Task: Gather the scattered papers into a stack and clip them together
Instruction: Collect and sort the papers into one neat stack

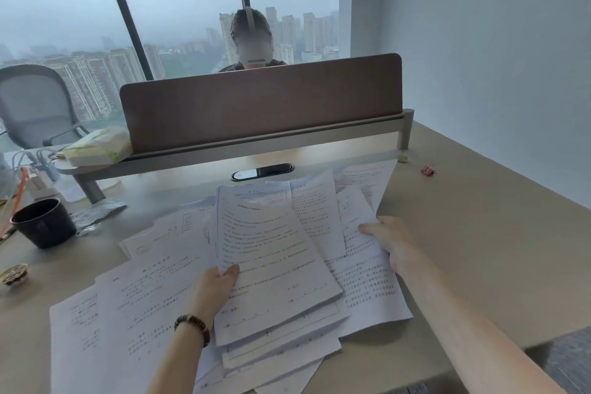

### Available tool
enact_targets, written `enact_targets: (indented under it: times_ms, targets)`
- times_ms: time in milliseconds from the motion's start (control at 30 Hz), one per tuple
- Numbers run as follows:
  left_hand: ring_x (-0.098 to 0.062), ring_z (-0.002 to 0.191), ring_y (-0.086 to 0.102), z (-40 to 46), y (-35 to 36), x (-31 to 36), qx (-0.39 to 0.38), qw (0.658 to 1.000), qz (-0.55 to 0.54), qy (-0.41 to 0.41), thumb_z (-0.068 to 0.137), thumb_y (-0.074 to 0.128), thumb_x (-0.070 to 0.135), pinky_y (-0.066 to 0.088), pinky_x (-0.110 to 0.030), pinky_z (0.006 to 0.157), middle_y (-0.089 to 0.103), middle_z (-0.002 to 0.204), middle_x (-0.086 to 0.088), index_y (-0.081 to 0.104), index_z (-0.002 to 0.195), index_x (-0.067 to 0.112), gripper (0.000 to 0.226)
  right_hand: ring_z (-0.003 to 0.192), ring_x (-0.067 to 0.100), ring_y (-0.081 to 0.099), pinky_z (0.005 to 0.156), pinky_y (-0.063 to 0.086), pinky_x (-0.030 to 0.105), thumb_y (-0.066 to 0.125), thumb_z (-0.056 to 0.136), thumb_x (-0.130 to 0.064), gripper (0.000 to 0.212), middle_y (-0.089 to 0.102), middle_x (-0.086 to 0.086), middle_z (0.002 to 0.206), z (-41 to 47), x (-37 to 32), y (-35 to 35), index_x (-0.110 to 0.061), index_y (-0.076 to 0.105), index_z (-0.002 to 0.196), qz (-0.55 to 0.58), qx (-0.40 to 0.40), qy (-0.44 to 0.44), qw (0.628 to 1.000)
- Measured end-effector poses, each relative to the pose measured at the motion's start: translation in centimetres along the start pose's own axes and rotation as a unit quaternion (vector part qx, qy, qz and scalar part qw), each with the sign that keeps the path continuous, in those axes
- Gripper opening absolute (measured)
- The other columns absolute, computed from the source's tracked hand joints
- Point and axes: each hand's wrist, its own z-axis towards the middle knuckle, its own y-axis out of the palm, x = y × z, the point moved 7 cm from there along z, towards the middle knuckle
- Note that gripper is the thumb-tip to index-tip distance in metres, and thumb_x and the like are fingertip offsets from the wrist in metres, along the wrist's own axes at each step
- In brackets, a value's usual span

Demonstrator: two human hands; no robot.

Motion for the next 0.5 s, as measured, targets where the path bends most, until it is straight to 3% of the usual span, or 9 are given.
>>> enact_targets:
  times_ms: [100,167,267,400,500]
  targets:
    - [-0.028,0.075,0.062,-0.3,0.2,0.4,0.019,1.0,0.004,0.007,0.094,0.056,0.043,0.052,-0.04,0.077,0.06,0.078,-0.011,0.059,0.083,0.01,0.034,0.089,0.039,0.074,0.088,0.058,0.059,0.072,0.087,0.001,0.012,0.076,0.023,0.098,0.0,0.2,0.2,0.0,0.073,0.099,0.033,-0.015,0.007,0.999]
    - [-0.022,0.065,0.051,-0.4,0.2,0.7,0.048,0.998,0.034,0.013,0.098,0.054,0.035,0.042,-0.032,0.063,0.05,0.069,-0.007,0.05,0.075,0.012,0.033,0.089,0.038,0.075,0.087,0.058,0.06,0.076,0.084,-0.001,0.02,0.077,0.02,0.097,-0.3,-0.3,0.3,0.001,0.074,0.105,0.053,-0.019,-0.002,0.998]
    - [-0.02,0.057,0.041,-0.9,0.3,1.7,0.078,0.993,0.08,0.028,0.1,0.049,0.031,0.029,-0.027,0.052,0.042,0.062,-0.003,0.043,0.071,0.013,0.035,0.09,0.037,0.075,0.086,0.059,0.058,0.079,0.084,-0.006,0.027,0.078,0.018,0.101,-1.3,-2.4,0.3,-0.002,0.074,0.109,0.07,-0.026,-0.029,0.997]
    - [-0.022,0.06,0.045,-1.1,0.4,2.1,0.084,0.991,0.098,0.034,0.101,0.048,0.03,0.031,-0.028,0.055,0.046,0.065,-0.005,0.046,0.071,0.011,0.036,0.086,0.036,0.076,0.08,0.062,0.048,0.078,0.086,-0.014,0.019,0.079,0.016,0.097,-3.3,-6.7,0.3,-0.002,0.075,0.1,0.075,-0.048,-0.078,0.993]
    - [-0.02,0.059,0.045,-1.0,0.4,2.0,0.076,0.992,0.093,0.033,0.101,0.049,0.03,0.031,-0.027,0.052,0.047,0.066,-0.004,0.048,0.075,0.009,0.034,0.085,0.036,0.076,0.073,0.063,0.044,0.079,0.086,-0.022,0.029,0.078,0.018,0.101,-5.4,-9.8,0.8,-0.001,0.074,0.106,0.074,-0.095,-0.117,0.986]
